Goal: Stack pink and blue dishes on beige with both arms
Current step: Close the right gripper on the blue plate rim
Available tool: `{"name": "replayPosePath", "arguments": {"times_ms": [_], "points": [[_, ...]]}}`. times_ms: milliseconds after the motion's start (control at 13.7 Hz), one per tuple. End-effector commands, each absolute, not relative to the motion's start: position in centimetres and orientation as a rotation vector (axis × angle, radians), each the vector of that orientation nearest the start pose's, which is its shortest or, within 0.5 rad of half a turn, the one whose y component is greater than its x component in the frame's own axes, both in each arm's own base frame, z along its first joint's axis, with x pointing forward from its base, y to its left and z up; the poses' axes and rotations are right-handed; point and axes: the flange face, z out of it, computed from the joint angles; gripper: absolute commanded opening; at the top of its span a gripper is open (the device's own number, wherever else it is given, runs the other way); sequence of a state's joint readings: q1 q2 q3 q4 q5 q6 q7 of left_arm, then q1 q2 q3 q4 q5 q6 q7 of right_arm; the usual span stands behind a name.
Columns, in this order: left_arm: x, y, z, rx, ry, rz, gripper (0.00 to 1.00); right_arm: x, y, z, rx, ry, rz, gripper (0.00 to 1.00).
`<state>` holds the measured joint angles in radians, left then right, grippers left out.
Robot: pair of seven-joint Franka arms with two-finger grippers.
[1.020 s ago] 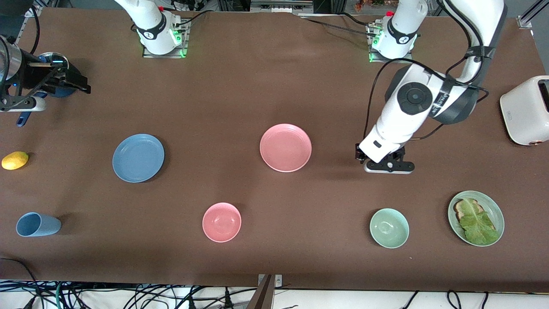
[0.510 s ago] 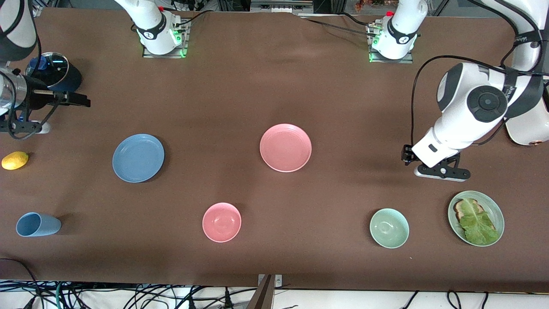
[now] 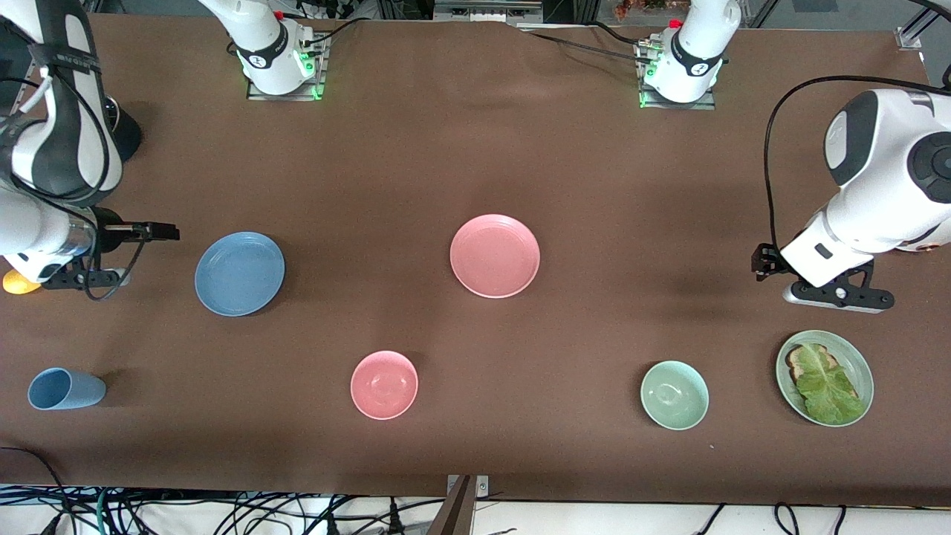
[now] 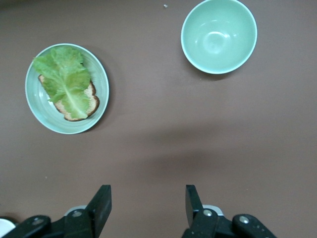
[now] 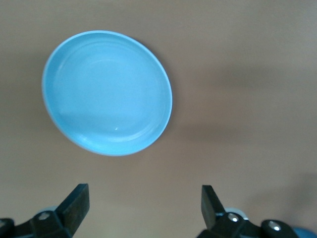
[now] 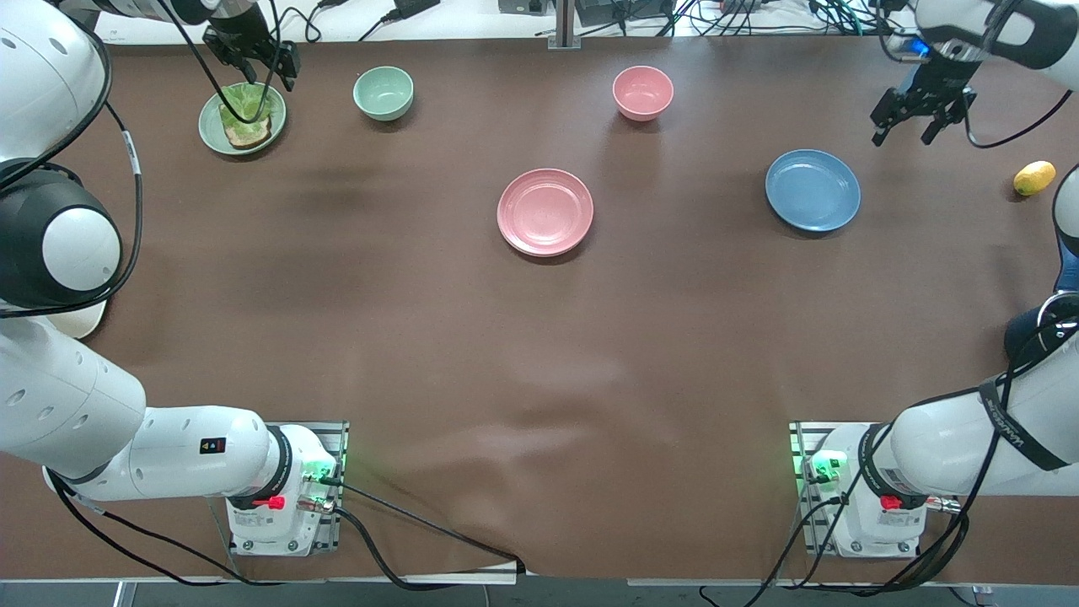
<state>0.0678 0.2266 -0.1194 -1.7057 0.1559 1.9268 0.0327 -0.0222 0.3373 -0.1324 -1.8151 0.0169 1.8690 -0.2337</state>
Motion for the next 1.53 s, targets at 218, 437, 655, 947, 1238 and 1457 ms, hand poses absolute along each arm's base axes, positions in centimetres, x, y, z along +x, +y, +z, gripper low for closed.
{"name": "replayPosePath", "arguments": {"times_ms": [218,437,655,947,1238,1457], "points": [[63.0,0.2,50.3,-3.034,0.183,0.013,0.69,60.3,-13.4,24.2,-2.961,-0.149,0.288,1.0],[62.7,0.5,52.1,-3.053,0.161,0.018,0.69,60.6,-14.7,20.9,-2.855,-0.094,0.245,0.97],[62.4,0.7,54.4,-3.053,0.147,0.036,0.7,61.6,-14.8,19.2,-2.84,-0.069,0.242,0.74],[61.1,0.5,57.0,-3.05,0.127,0.041,0.89,61.4,-15.5,16.4,-2.766,0.023,0.238,0.51],[60.7,0.5,57.3,-3.056,0.1,0.044,1.0,61.5,-15.3,16.8,-2.765,0.006,0.245,0.01],[60.4,-0.2,58.3,-3.053,0.069,0.013,1.0,62.1,-15.4,17.5,-2.766,-0.005,0.234,0.0]]}}
